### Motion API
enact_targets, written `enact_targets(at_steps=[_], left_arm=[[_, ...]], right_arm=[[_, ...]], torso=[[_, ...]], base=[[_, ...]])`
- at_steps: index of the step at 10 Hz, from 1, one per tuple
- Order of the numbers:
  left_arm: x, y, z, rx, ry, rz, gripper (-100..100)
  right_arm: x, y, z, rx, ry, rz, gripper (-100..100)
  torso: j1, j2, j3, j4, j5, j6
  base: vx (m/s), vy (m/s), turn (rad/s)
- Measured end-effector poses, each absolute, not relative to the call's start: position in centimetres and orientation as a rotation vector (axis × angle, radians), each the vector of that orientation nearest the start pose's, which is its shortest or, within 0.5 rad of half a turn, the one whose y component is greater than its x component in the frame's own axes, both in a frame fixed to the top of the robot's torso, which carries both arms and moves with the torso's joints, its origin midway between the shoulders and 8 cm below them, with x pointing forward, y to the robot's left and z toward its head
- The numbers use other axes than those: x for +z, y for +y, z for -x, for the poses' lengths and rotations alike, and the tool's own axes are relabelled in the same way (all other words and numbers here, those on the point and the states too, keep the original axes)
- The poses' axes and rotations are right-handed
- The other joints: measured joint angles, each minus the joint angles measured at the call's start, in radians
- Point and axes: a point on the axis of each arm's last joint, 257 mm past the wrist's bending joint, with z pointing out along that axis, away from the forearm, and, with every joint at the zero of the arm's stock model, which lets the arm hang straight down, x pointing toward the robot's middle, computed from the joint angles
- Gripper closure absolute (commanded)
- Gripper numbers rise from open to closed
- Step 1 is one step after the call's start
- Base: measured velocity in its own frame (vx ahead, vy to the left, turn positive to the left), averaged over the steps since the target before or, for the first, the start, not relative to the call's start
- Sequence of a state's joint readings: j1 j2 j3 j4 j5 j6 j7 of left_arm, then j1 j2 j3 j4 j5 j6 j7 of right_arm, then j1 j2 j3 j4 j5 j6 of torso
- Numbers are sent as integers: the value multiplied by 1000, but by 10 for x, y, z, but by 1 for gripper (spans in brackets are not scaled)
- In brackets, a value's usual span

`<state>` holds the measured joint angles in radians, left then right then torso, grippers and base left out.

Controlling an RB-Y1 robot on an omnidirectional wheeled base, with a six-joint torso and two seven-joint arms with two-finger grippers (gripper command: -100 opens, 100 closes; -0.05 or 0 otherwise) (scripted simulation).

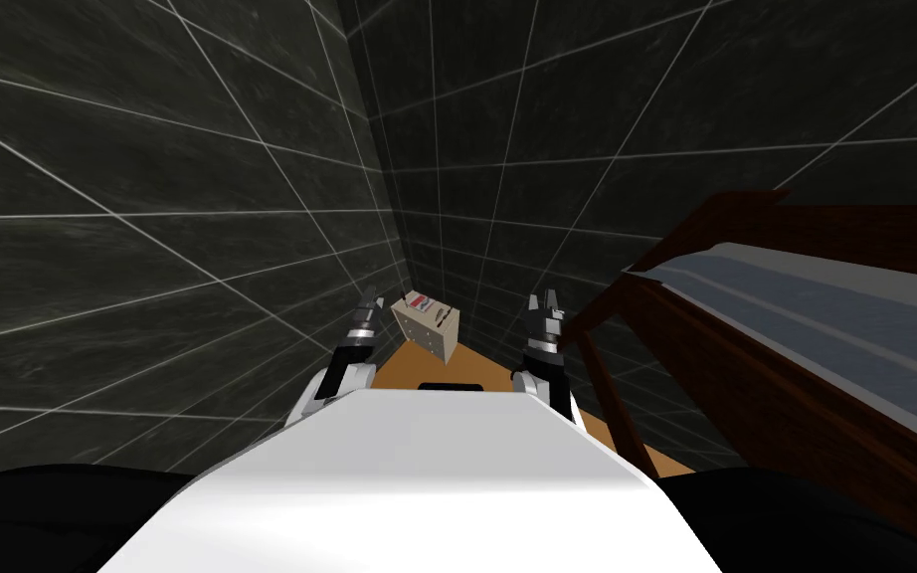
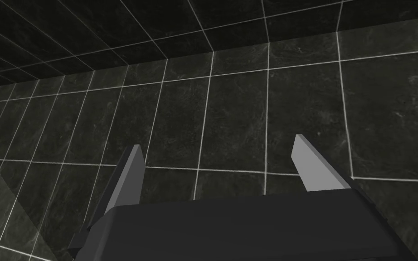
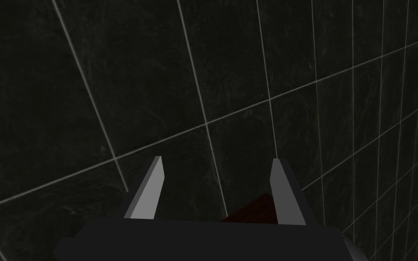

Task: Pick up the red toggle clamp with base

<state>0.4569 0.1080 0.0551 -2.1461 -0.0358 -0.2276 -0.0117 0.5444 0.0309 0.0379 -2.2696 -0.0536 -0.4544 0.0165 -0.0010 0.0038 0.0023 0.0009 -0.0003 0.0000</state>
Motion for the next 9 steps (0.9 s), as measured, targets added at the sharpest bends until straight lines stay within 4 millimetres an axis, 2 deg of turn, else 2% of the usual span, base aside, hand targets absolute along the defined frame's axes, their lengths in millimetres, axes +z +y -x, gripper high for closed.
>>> enact_targets(at_steps=[3, 6, 9], left_arm=[[-111, 321, -416, -1064, 1011, 918, -100], [-146, 346, -434, -1009, 1064, 1020, -100], [-185, 364, -440, -958, 1106, 1122, -100]], right_arm=[[-4, -283, -350, 1319, 622, -790, 0], [-4, -283, -350, 1319, 622, -790, 0], [-4, -283, -350, 1319, 622, -790, 0]], torso=[[2, -4, -2, -1, 0, 0], [2, -4, -2, -1, 0, 0], [1, -4, -3, -1, 0, 0]], base=[[0, 0, -1], [-2, 2, 5], [4, -5, -14]])
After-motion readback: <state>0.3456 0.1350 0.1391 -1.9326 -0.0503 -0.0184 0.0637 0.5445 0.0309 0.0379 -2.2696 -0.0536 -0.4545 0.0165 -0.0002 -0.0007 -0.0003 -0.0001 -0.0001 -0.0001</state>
